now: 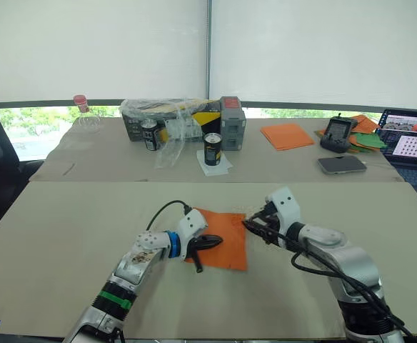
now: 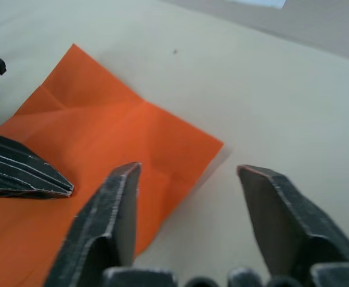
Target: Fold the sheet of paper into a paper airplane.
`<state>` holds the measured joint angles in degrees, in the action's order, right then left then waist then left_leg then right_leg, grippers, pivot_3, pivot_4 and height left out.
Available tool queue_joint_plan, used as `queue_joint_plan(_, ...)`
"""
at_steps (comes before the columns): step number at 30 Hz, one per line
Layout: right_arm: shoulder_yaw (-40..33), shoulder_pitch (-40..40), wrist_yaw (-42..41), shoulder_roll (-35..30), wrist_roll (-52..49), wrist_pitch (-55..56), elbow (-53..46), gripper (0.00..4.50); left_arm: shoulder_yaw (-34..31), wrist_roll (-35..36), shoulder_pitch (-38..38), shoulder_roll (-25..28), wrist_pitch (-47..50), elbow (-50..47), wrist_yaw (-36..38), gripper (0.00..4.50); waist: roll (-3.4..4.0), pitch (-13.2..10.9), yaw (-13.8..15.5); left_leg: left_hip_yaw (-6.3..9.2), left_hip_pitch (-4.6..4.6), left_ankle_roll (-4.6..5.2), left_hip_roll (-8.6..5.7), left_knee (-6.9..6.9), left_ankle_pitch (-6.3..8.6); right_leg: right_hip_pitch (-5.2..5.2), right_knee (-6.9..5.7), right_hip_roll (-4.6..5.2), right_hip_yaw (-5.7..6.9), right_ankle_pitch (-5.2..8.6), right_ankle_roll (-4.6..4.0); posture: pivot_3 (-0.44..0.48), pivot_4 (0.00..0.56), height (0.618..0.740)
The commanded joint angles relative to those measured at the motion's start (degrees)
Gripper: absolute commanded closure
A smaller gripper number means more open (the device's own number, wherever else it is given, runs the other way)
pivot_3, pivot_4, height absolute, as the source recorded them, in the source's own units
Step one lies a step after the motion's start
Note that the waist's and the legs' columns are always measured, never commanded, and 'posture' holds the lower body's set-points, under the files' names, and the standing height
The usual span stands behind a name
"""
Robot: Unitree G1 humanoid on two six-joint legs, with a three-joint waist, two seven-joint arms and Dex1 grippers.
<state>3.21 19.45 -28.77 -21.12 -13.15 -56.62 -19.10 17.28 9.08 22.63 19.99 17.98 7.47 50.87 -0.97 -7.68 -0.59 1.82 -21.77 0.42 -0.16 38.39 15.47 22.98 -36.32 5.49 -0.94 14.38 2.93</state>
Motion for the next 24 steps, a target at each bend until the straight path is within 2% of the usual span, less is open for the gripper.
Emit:
queue_joint_plan(1, -1.3, 2.8, 0.2, 1.7, -1.2, 3.6, 4.7, 1.17, 1.3, -2.0, -1.3, 0.4, 2.4, 1.6, -1.0, 4.5, 0.0, 0.0, 0.0, 0.0, 0.0, 0.0, 0.0, 0.0, 0.0, 0.0, 0.0, 0.0, 0.0, 0.0, 0.0, 0.0, 0.15, 0.74)
queue_joint_plan(6, -3.8, 6.2, -1.2, 3.0, -4.0, 4.7, 12.1, 1.17, 0.8, -2.1, -2.0, 0.9, 2.6, 1.0, -1.9, 4.5, 0.01, 0.0, -0.1, -0.03, 0.01, 0.0, 0.01, 0.0, 0.0, 0.01, -0.03, -0.01, -0.01, 0.0, 0.0, 0.0, 0.15, 0.74)
queue_joint_plan(12, -0.3, 8.3, -5.9, 2.5, -5.9, 5.2, 12.1, 1.17, 0.4, -2.2, -1.9, 1.4, 2.9, 0.9, -2.3, 4.5, 0.01, 0.0, -0.2, -0.03, 0.01, 0.0, 0.04, 0.0, 0.0, 0.03, -0.03, -0.04, -0.03, 0.0, 0.0, 0.0, 0.15, 0.74)
queue_joint_plan(15, 0.1, 8.7, -5.6, 2.9, -5.8, 5.2, 11.7, 2.0, 0.2, -2.3, -1.3, 1.5, 2.6, 1.9, -2.5, 4.5, 0.01, 0.0, -0.2, -0.03, 0.02, 0.0, 0.04, 0.0, 0.0, 0.03, -0.04, -0.05, -0.03, 0.0, 0.0, 0.0, 0.15, 0.74)
queue_joint_plan(19, 2.1, 8.6, -5.2, 0.7, -4.1, 5.7, 9.6, 3.47, 0.1, -2.4, -0.3, 1.6, 2.2, 3.0, -2.3, 4.5, 0.01, 0.0, -0.2, -0.02, 0.01, 0.0, 0.03, 0.01, 0.0, 0.03, -0.05, -0.04, -0.03, 0.0, 0.0, 0.0, 0.15, 0.74)
queue_joint_plan(22, 4.4, 8.1, -4.9, -1.6, -2.2, 6.7, 7.5, 4.41, 0.1, -2.3, -0.2, 1.7, 2.0, 3.2, -2.2, 4.5, 0.01, 0.0, -0.2, -0.02, 0.02, 0.0, 0.03, 0.01, 0.0, 0.04, -0.09, -0.04, -0.03, 0.0, 0.0, 0.0, 0.15, 0.74)
queue_joint_plan(24, 7.0, 7.8, -4.9, -3.3, 0.0, 8.1, 6.0, 4.46, 0.2, -2.4, -0.1, 1.7, 1.8, 3.4, -2.1, 4.5, 0.01, 0.0, -0.2, -0.02, 0.03, 0.0, 0.03, 0.02, 0.0, 0.05, -0.13, -0.04, -0.03, 0.0, 0.0, 0.0, 0.15, 0.74)
